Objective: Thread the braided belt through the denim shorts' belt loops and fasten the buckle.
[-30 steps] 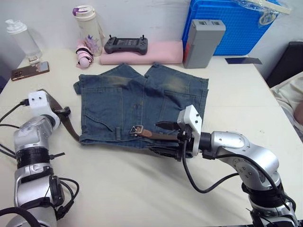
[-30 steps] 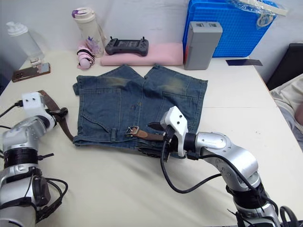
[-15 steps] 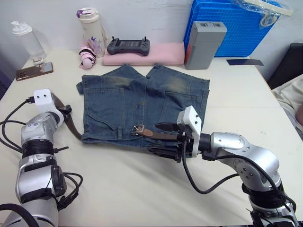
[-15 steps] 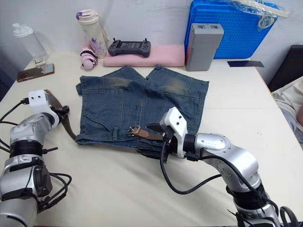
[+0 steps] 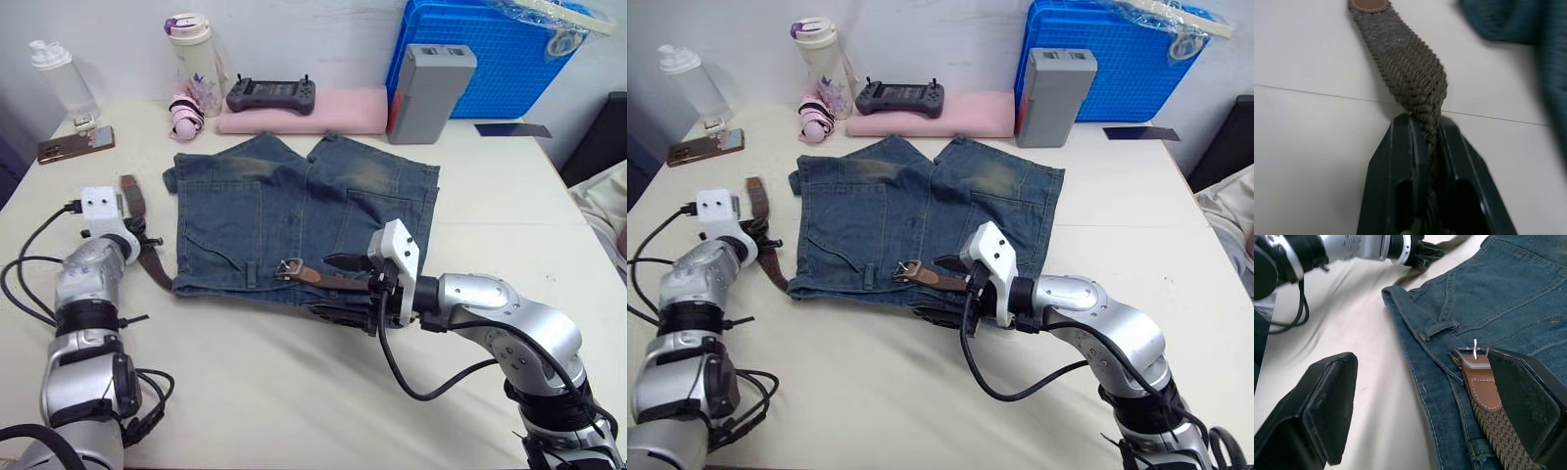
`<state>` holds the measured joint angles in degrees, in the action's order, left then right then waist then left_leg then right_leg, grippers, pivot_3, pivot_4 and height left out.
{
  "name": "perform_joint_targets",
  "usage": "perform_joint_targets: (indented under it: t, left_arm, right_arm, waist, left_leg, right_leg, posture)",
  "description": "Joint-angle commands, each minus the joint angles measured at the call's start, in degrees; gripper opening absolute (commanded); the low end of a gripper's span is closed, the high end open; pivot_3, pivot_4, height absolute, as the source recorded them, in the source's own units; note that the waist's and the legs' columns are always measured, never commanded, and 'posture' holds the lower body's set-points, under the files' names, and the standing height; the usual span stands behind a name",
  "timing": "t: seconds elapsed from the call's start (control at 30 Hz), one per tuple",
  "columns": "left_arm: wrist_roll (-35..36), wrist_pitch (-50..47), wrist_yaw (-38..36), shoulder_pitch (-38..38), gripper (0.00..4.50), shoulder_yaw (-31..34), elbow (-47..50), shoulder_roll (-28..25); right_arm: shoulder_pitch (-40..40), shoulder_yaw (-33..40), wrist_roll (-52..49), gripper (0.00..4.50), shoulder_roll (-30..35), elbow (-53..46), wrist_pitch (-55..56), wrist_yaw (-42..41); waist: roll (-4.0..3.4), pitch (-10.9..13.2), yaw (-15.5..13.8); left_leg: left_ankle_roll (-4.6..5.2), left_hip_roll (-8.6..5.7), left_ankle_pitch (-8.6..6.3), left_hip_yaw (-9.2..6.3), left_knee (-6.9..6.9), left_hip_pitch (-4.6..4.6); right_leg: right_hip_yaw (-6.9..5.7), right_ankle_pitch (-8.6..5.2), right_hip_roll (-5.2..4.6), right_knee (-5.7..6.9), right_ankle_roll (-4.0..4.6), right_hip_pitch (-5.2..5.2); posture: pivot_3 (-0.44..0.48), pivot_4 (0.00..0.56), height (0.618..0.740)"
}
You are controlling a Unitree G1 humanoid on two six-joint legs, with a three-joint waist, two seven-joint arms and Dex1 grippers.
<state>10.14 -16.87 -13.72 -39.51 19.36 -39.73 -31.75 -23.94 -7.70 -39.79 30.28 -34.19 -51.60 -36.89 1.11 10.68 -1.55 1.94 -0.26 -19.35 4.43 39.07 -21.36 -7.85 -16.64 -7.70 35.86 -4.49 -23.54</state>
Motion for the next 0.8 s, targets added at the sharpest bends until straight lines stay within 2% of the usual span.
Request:
perform_joint_targets:
  t: [0.03,0.2,0.3,0.4,0.53,0.6,0.73,0.8]
  left_arm:
    - [1.84,7.79,-4.39,3.56,0.02,-0.49,14.29,0.30]
    - [1.82,11.36,-11.95,11.06,0.02,-4.63,33.97,-0.92]
    - [1.12,9.85,-15.17,13.48,0.02,-6.62,40.21,-3.51]
    - [4.29,7.02,-18.80,15.31,0.02,-7.13,46.41,-5.01]
    - [13.82,-2.31,-27.85,18.84,0.02,-9.97,56.43,-6.87]
    - [18.80,-6.76,-31.29,19.58,0.02,-9.93,58.58,-7.82]
    - [31.22,-18.25,-39.95,18.60,0.02,-8.02,58.16,-12.03]
    - [35.77,-23.23,-43.45,17.03,0.02,-7.63,55.23,-13.93]
  right_arm:
    - [0.42,2.66,-1.03,4.50,1.36,-2.87,0.75,-0.01]
    - [0.24,3.77,-0.47,4.50,3.93,-2.42,1.72,-1.72]
    - [-0.27,3.56,0.78,4.50,5.27,-1.48,3.22,-2.79]
    - [-0.82,3.03,2.22,4.50,5.80,-0.04,4.96,-3.47]
    - [-2.46,1.32,6.78,4.50,5.83,1.68,8.15,-2.81]
    - [-3.55,-2.18,12.24,4.50,7.37,2.67,11.93,-4.04]
    - [-6.16,-10.67,27.25,4.50,5.99,8.11,27.25,-2.70]
    - [-6.89,-14.68,37.27,4.50,3.74,13.11,37.81,1.90]
  waist:
    - [0.10,0.06,0.27]
    - [0.18,0.11,0.83]
    - [0.17,0.11,0.91]
    - [0.14,0.13,0.99]
    - [0.10,0.15,1.03]
    - [0.08,0.16,1.19]
    - [0.07,0.17,1.58]
    - [0.05,0.18,1.82]
  left_leg:
    - [0.01,0.00,-0.01,0.00,0.00,-0.04]
    - [0.01,0.04,-0.05,-0.01,-0.02,-0.13]
    - [0.01,0.04,-0.05,0.00,-0.01,-0.12]
    - [0.01,0.07,-0.02,0.00,0.00,-0.02]
    - [-0.01,0.10,-0.02,-0.01,-0.01,-0.01]
    - [-0.01,0.10,-0.03,-0.01,-0.01,-0.01]
    - [-0.02,0.12,-0.01,-0.01,0.00,-0.02]
    - [-0.05,0.11,0.01,0.01,0.00,0.01]
  right_leg:
    - [-0.01,0.00,0.01,-0.01,-0.01,-0.02]
    - [-0.10,0.00,0.08,-0.11,-0.01,-0.09]
    - [-0.09,0.00,0.08,-0.17,-0.01,-0.03]
    - [-0.05,0.00,0.08,-0.14,-0.01,0.02]
    - [-0.03,0.00,0.07,-0.10,0.00,0.02]
    - [-0.02,0.00,0.07,-0.11,0.00,0.02]
    - [-0.05,-0.01,0.14,-0.13,0.01,0.02]
    - [-0.03,-0.01,0.17,-0.10,0.01,0.02]
  posture:
    - [0.000,0.150,0.712]
    - [0.000,0.150,0.712]
    - [0.000,0.150,0.712]
    - [0.000,0.150,0.712]
    - [0.000,0.150,0.712]
    - [0.000,0.150,0.712]
    - [0.000,0.150,0.712]
    - [0.000,0.150,0.712]
